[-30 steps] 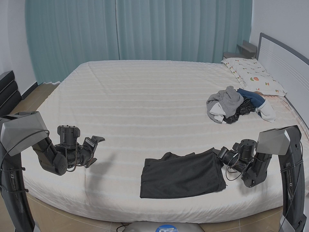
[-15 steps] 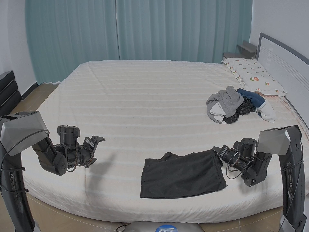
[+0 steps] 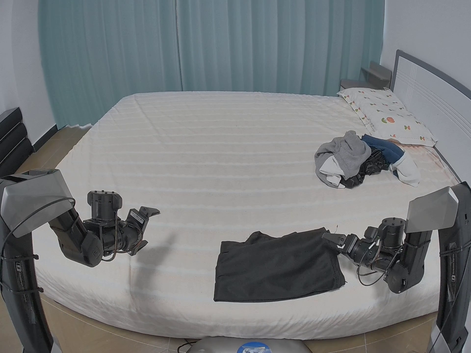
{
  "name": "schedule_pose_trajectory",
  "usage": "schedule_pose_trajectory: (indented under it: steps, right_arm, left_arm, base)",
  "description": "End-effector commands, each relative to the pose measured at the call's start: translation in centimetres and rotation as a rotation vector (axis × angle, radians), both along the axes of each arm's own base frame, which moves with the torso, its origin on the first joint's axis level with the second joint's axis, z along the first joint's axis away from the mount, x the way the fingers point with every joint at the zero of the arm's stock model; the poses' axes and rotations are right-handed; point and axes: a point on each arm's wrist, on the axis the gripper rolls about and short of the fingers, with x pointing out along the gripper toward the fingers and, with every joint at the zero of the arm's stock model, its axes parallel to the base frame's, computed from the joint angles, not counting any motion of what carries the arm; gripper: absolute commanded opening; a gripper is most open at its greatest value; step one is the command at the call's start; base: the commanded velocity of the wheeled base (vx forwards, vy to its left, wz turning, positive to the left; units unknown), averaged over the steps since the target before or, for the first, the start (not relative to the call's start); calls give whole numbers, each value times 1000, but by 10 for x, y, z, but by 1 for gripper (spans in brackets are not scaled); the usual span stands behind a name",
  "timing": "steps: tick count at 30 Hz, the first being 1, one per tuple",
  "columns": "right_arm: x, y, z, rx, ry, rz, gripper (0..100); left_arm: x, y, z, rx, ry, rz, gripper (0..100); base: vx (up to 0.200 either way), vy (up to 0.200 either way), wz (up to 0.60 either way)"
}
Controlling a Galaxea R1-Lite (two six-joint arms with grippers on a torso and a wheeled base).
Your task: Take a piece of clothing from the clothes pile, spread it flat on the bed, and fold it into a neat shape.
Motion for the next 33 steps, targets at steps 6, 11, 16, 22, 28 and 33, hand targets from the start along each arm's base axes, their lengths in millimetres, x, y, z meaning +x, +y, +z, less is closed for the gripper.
schedule_pose_trajectory:
  steps: [6,11,16,22,28,33]
  right_arm:
    - [-45,-9,16,-31,49,129,100]
    - [-48,-6,9,-55,64,153,100]
    - [-42,-1,0,-68,53,173,100]
    - [-39,2,-6,-69,67,181,0]
    - [-51,-5,4,-84,72,170,0]
    - [-54,-10,5,-86,78,156,0]
  left_arm:
    - [0,0,-1,0,2,0,100]
    - [0,0,-1,0,2,0,100]
    - [0,0,0,0,1,0,100]
    - [0,0,0,0,1,0,100]
    - [0,0,0,-1,1,1,100]
    - [0,0,0,0,1,0,100]
  base:
    - [-167,0,0]
    - [0,0,0]
    - [0,0,0]
    - [0,0,0]
    - [0,0,0]
    - [0,0,0]
